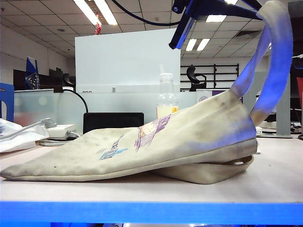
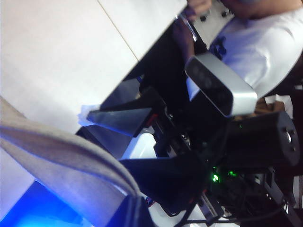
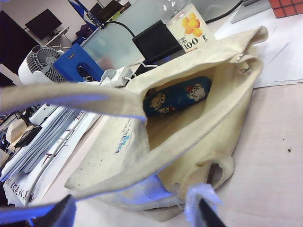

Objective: Take the glasses case out of the canvas bag and put it on the table.

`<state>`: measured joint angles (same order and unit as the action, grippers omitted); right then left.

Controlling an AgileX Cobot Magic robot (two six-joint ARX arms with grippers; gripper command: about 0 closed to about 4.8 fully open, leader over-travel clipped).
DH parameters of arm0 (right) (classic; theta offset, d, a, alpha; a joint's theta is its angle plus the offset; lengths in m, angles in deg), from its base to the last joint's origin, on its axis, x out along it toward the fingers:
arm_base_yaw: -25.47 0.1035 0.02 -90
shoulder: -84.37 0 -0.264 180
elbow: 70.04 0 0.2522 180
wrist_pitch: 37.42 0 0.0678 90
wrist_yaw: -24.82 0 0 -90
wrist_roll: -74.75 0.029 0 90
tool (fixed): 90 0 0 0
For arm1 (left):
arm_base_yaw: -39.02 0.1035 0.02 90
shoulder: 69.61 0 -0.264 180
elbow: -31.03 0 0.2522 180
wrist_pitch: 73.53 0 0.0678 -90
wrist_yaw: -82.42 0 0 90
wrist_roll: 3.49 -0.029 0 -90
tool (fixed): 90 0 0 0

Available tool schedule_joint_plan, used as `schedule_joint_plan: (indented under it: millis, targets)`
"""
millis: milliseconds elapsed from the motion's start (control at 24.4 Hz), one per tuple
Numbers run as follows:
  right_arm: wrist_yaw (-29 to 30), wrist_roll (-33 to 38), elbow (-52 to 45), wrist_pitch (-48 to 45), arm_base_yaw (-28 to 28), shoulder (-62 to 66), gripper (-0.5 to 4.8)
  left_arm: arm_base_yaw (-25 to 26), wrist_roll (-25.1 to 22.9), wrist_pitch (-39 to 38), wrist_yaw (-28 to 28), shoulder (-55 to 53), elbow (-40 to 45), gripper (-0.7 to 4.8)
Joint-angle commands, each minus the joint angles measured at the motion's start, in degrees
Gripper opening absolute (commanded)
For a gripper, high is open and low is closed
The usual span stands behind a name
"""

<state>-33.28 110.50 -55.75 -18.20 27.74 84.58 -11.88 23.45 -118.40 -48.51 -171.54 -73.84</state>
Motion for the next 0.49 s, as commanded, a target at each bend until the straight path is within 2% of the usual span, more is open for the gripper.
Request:
schedule_joint_plan:
  millis: [41,123,287,491]
  targets:
    - [3.8,1.9,-0.3,-0.5,0.0,-0.1,3.14,-1.1,-0.6,1.9,-1.7,0.2,-0.2,-0.06]
    - [5.5,2.0,-0.3,0.6,0.1,-0.1,3.13,-1.6,-0.1,3.6,-1.6,0.2,-0.2,-0.06]
    - [4.5,1.3,-0.3,1.5,2.3,-0.1,3.14,-1.9,3.2,8.6,-1.3,0.2,-0.2,-0.06]
    - [7.3,3.5,-0.3,1.6,8.2,-0.1,3.14,-1.9,3.7,11.1,1.4,0.2,-0.2,-0.06]
